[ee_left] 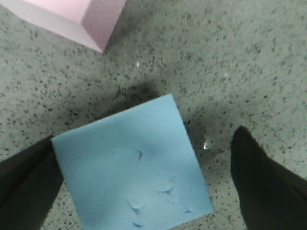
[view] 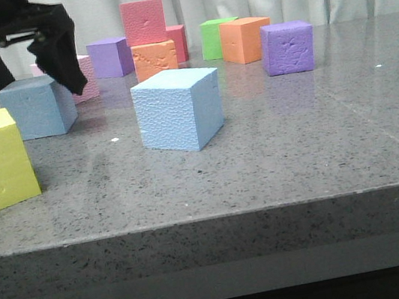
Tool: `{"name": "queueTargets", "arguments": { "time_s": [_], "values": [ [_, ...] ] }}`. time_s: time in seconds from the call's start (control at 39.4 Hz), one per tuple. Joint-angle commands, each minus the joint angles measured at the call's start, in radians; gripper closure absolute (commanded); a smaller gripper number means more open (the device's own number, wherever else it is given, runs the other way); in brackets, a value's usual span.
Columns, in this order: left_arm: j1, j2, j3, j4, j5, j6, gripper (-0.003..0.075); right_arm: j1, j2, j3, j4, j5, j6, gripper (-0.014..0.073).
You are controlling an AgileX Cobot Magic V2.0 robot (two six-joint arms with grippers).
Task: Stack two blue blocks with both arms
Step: 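Lower the left gripper onto the other light-blue cube and grasp, then lift the held cube and carry it above the placed blue cube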
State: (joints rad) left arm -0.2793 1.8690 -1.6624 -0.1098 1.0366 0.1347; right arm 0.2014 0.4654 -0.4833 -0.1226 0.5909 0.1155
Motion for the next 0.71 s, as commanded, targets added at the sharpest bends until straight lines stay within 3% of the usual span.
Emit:
{"name": "queueTargets", "arguments": {
  "time_s": [0.0,0.18,0.46,0.68],
  "values": [
    [-0.007,-0.039,-0.033,-0.008,-0.021,0.001,0.0048,-0.005,0.002,-0.027,-0.006,-0.069,0.0,0.0653],
    [-0.007,-0.033,-0.033,-0.008,-0.018,0.001,0.0062,-0.005,0.002,-0.027,-0.006,-0.069,0.0,0.0653],
    [-0.007,-0.033,-0.038,-0.008,-0.006,0.001,0.0361,-0.005,0.002,-0.027,-0.006,-0.069,0.0,0.0653],
    [-0.007,-0.048,-0.132,-0.014,0.081,0.001,0.0381,-0.005,0.002,-0.027,-0.006,-0.068,0.0,0.0653]
  ]
}}
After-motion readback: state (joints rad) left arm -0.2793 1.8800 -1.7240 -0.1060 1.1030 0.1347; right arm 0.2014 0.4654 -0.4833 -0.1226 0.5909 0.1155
